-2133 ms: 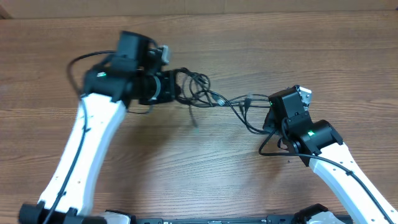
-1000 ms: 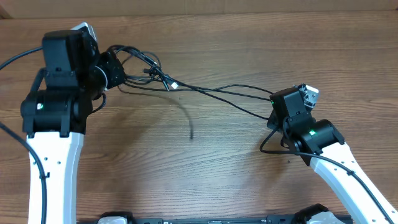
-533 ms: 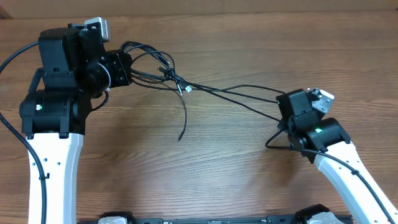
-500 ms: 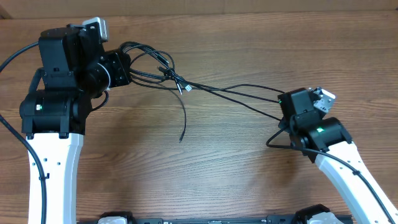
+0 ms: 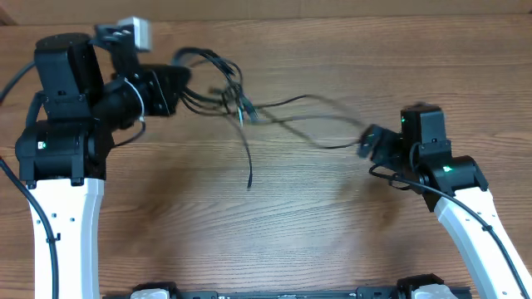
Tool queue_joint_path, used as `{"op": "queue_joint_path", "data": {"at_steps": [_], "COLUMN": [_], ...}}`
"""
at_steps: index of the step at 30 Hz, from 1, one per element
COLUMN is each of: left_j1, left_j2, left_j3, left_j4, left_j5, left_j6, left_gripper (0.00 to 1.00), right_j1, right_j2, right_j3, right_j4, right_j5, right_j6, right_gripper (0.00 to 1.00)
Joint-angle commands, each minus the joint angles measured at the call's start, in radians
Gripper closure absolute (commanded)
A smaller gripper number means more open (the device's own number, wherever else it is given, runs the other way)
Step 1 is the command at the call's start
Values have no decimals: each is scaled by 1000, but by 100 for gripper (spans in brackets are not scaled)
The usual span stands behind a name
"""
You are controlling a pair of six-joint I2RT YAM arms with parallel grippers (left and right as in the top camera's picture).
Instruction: Untangle cables
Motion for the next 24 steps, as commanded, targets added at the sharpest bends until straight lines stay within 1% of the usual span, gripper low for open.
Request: {"op": "queue_joint_path", "data": {"at_steps": [1,2,3,5,8,12,15,17,19,20,22,23,24], "left_j1": [-38,-57,-86,-131,-198,-280,-336,-368,-379,-379,-370,-365,-358], "left_j2": [41,59,85,126,189,272,331,361,371,371,365,361,359], "left_j3": [26,26,26,26,26,26,26,26,26,26,26,26,26], "left_j4": [-61,-85,-110,-127,-126,-111,-111,-111,-103,-101,-88,-84,-82], "left_j5": [116,57,6,-29,-35,-34,-22,-33,-120,-182,-349,-406,-453], "left_j6": [174,174,175,188,211,223,288,336,338,325,250,219,188], "left_gripper": [94,93,90,90,87,80,72,72,83,84,81,78,68], "right_j1": [0,0,0,0,0,0,0,0,0,0,0,0,0], "right_j2": [2,2,2,2,2,2,2,2,2,2,2,2,2], "right_j3": [-9,-9,-9,-9,-9,-10,-10,-10,-10,-10,-10,-10,-10], "right_j4": [32,34,35,35,29,16,12,13,12,10,-1,-6,-12], "right_j5": [-426,-426,-424,-407,-391,-392,-392,-391,-375,-353,-289,-272,-254], "right_j6": [-279,-279,-281,-283,-283,-283,-283,-284,-286,-286,-285,-285,-285], "right_gripper": [0,0,0,0,0,0,0,0,0,0,0,0,0]}}
